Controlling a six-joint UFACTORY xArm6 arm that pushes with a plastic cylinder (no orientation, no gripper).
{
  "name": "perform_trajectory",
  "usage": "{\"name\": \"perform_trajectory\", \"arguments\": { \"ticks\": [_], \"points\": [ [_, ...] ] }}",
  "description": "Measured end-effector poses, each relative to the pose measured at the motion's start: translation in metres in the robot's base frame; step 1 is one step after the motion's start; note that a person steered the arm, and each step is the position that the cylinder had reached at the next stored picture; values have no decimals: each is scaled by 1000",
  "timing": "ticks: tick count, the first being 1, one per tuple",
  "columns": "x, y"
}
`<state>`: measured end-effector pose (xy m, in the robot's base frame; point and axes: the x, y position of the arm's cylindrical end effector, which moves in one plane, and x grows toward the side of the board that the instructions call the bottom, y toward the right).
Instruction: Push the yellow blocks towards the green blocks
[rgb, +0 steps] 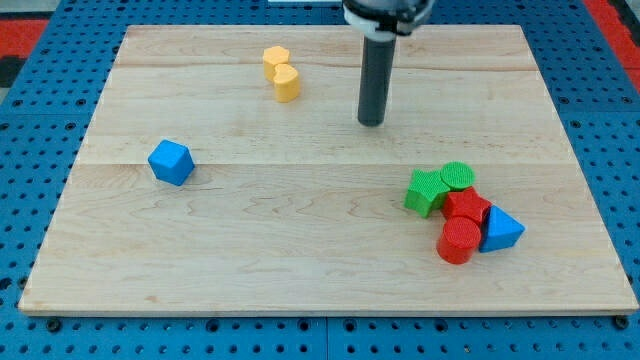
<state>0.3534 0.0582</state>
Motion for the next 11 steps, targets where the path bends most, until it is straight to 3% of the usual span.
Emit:
{"name": "perform_trajectory", "arguments": {
  "ticks": [1, 3, 4, 6, 8, 11],
  "points": [
    [-56, -6],
    [-160, -97],
    [-160, -133],
    [-119, -132],
    [-41, -116],
    [22, -43]
  ]
}}
